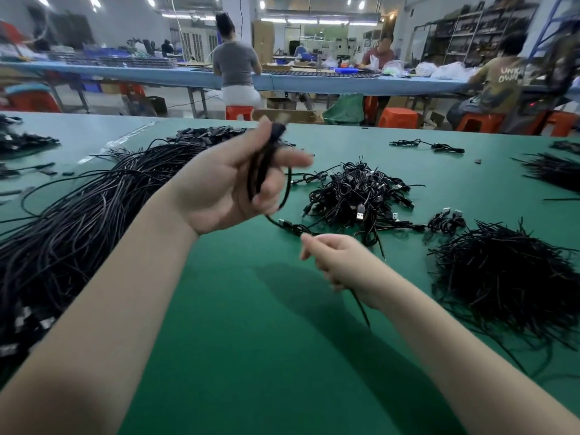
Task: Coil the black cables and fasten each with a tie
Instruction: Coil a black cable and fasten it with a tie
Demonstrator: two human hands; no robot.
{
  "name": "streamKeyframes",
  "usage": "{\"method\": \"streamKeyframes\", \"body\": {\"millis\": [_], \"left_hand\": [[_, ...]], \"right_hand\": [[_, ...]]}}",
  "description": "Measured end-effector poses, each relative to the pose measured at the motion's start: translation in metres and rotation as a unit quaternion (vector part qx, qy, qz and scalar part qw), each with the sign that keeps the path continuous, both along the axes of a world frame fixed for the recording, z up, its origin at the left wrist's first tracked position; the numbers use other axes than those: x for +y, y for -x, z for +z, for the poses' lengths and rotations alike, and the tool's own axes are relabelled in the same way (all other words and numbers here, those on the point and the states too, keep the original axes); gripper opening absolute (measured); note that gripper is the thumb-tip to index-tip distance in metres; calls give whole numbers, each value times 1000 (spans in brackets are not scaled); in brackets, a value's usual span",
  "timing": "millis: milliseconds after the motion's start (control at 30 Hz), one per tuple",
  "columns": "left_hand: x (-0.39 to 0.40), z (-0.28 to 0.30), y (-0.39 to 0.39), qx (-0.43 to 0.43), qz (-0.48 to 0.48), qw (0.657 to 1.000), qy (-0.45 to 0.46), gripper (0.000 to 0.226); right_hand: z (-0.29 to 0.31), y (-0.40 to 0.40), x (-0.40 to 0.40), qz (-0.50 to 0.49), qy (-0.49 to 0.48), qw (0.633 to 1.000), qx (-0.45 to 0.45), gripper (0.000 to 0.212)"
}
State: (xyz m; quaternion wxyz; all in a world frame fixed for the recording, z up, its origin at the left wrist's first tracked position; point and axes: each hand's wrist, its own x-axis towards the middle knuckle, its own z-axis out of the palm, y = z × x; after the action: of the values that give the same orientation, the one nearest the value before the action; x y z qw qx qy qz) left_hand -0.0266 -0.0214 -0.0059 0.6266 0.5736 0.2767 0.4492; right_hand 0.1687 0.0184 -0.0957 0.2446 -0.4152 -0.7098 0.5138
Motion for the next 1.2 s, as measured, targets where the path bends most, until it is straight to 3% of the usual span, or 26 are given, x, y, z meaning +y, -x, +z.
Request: {"method": "streamKeyframes", "body": {"millis": [67, 133, 167, 200, 300, 400, 533, 633, 700, 767, 833, 900, 933, 1000, 1100, 1200], "left_hand": [[-1, -4, 2, 146, -33, 989, 18, 51], [3, -10, -5, 289, 10, 955, 57, 58], [6, -14, -11, 316, 50, 944, 78, 58], [9, -17, -18, 298, 92, 945, 97, 54], [15, -24, -33, 112, 165, 973, 117, 45], [15, -21, -36, 1, 143, 986, 87, 48], [10, -15, -40, -63, 160, 983, 58, 46], [9, -11, -41, -128, 152, 978, 59, 36], [9, -12, -40, -141, 128, 979, 70, 31], [10, -15, -40, -143, 115, 979, 85, 29], [11, -19, -41, -130, 107, 981, 99, 28], [13, -23, -42, -103, 101, 983, 112, 29], [13, -25, -42, -90, 101, 984, 118, 30], [14, -27, -43, -78, 101, 983, 129, 30], [13, -29, -47, -73, 92, 983, 142, 29], [14, -30, -49, -59, 98, 982, 151, 30]], "right_hand": [[13, -10, 7, -80, -65, 995, 17, 37], [28, -16, 10, -121, -139, 981, 62, 39], [35, -17, 8, -123, -174, 974, 75, 39], [42, -14, 4, -111, -205, 969, 86, 34], [45, 2, -13, -29, -243, 965, 98, 23], [34, 11, -20, 12, -245, 965, 94, 21], [26, 7, -13, 11, -143, 979, 148, 23], [17, 1, -9, 61, -42, 994, 79, 31], [13, -4, -5, 80, -25, 996, -10, 28], [14, -5, -2, 65, -44, 997, -19, 20], [21, -4, 2, 32, 45, 994, 98, 34], [29, -8, 5, 38, 169, 960, 219, 43], [32, -10, 7, 44, 187, 954, 229, 43], [36, -15, 8, 25, 146, 974, 170, 34], [33, -16, 6, -28, 4, 996, 81, 21], [24, -10, 5, -52, -53, 993, 95, 17]]}}
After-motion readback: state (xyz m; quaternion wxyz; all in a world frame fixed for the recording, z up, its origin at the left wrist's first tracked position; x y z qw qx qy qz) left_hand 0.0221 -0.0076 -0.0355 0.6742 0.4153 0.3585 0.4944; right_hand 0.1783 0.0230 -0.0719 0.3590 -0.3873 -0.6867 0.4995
